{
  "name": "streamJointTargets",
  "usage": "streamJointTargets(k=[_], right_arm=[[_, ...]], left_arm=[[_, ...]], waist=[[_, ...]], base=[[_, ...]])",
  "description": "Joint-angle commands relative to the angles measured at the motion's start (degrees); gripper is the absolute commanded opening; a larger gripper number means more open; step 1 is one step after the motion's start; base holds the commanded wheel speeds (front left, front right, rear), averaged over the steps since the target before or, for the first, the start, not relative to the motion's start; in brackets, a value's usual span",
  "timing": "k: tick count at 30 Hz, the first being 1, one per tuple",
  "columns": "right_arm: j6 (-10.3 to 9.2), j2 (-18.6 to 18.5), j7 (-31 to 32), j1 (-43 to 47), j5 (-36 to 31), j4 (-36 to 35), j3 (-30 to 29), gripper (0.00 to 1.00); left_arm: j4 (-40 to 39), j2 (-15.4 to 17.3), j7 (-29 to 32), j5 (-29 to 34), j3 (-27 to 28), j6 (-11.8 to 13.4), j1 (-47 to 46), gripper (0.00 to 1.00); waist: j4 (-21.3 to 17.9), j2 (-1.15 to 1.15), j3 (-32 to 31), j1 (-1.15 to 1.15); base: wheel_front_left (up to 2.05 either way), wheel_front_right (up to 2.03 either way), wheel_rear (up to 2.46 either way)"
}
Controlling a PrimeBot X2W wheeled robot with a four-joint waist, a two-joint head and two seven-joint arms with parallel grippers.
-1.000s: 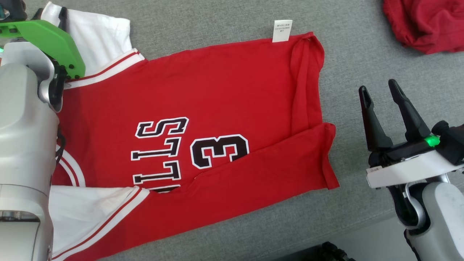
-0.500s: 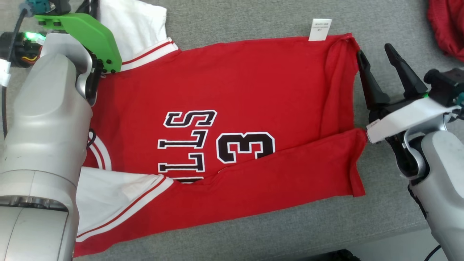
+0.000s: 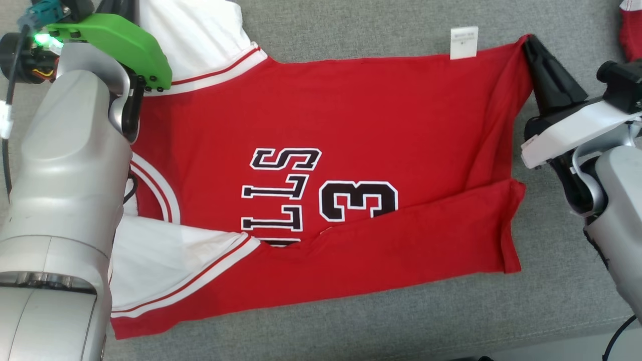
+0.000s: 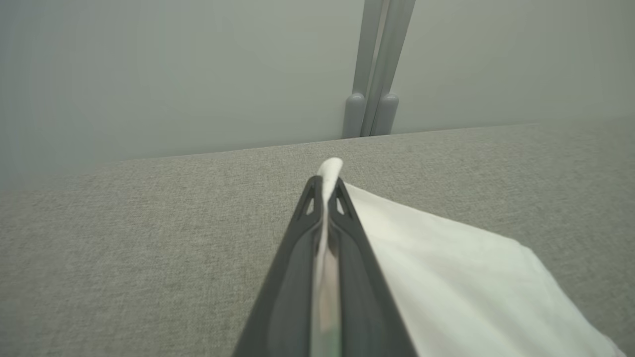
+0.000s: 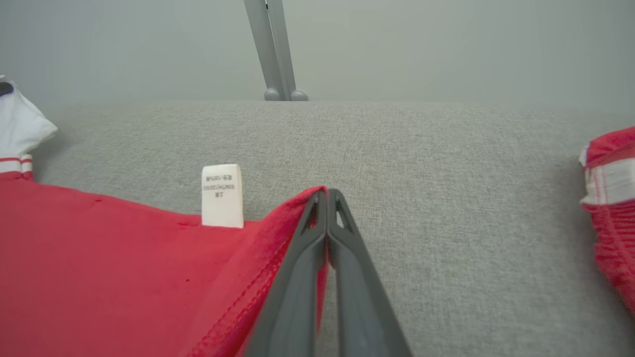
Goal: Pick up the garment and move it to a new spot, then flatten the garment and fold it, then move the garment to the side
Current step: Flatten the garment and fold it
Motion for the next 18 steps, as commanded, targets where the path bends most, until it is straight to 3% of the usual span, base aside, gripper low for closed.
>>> streamJointTargets(k=[1,10,18], right_arm=[[0.0,-0.86,-0.74,-0.69,0.24,-0.79,-0.47,0.0],[0.0,-3.92,-1.66,2.56,0.02,-4.39,-2.25,0.0],[0.0,-5.63,-1.45,10.38,1.41,-7.57,0.16,0.0]], left_arm=[[-1.61,1.14,-0.57,-0.4,0.6,0.57,1.38,0.0],[-21.66,2.94,-0.76,0.2,5.18,2.5,12.5,0.0],[-40.9,2.46,-0.71,-0.4,8.22,5.1,33.44,0.0]], waist=[[0.65,0.0,-1.53,0.0],[2.34,0.0,-5.86,0.0],[3.38,0.0,-8.36,0.0]], base=[[0.0,0.0,0.0],[0.0,0.0,0.0],[0.0,0.0,0.0]])
